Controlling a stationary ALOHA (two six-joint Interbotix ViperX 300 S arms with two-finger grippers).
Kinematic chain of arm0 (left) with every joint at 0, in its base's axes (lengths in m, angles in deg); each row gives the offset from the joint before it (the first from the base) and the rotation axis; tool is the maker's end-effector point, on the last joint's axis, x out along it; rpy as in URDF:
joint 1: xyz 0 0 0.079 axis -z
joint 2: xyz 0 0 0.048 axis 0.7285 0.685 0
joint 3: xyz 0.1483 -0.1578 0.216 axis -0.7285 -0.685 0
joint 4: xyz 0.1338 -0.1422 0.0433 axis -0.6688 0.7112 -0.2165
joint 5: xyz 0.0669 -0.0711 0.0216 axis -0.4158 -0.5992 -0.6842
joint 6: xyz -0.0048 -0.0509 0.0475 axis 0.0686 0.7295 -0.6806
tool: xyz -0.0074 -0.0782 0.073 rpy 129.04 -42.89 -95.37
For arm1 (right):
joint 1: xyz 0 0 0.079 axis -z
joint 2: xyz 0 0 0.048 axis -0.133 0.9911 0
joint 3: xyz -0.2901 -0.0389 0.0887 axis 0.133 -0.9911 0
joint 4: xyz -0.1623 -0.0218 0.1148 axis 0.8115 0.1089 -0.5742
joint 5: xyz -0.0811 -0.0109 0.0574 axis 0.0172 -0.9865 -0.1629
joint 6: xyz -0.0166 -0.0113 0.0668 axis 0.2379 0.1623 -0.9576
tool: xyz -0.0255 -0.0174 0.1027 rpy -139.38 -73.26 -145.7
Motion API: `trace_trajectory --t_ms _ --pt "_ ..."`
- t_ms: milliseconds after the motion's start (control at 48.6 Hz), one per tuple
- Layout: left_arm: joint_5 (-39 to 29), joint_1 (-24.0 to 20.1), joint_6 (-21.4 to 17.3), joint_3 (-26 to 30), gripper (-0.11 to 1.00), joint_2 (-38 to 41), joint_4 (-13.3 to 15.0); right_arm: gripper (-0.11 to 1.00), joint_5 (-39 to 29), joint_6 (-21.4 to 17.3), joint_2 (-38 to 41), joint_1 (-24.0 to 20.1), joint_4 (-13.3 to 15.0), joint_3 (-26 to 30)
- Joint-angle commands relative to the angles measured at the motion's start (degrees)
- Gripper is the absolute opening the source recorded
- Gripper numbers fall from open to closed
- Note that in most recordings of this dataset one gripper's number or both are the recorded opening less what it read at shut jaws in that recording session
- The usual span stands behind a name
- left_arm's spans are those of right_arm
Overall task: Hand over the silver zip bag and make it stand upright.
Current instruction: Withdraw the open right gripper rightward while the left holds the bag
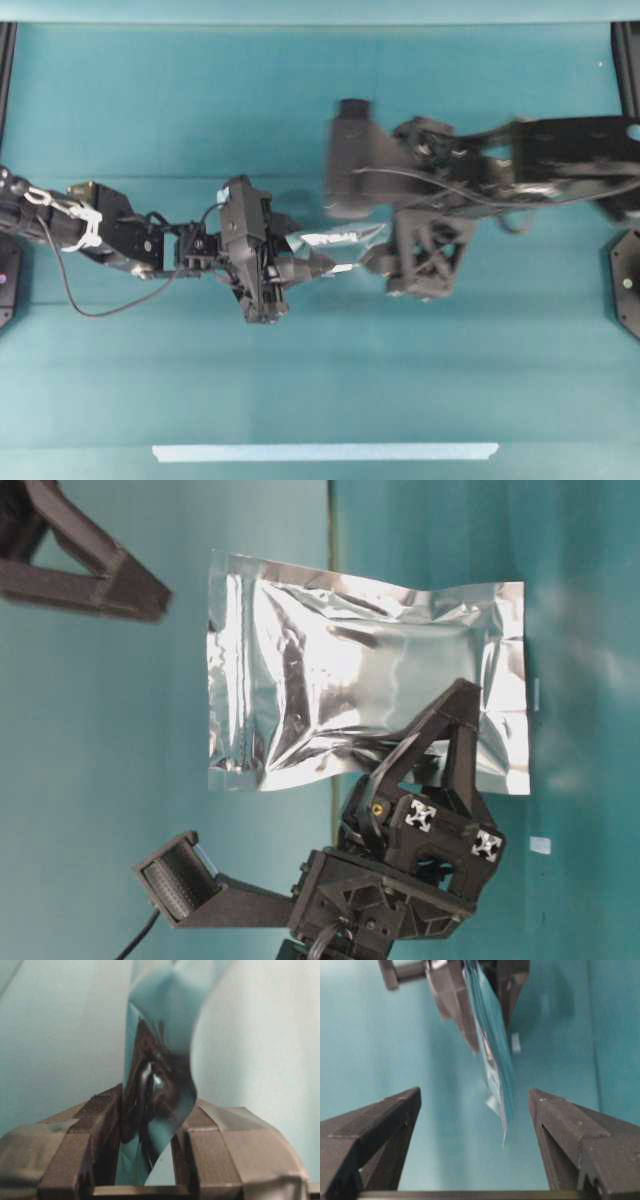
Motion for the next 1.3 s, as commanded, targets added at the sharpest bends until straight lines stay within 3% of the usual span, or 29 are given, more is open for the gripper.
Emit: trace_trajectory --t_ms 0,247,514,1276 --pt "0.18 0.44 -0.09 0.09 0.29 -0.44 -0.18 0.88 4.48 -1.14 -4.57 0.18 0.09 -2.99" --pt "0.18 0.53 -0.18 -0.18 0.29 -0.44 -0.18 0.88 16.52 -1.23 -13.80 0.18 0.09 -12.57" --pt "0.09 0.62 -1.93 -0.26 0.29 -0.53 -0.18 0.87 20.65 -1.32 -21.18 0.62 -0.09 -18.90" --pt "0.09 0.62 -1.85 -0.18 0.29 -0.53 -0.18 0.86 21.97 -2.99 -22.32 0.53 -0.18 -21.62"
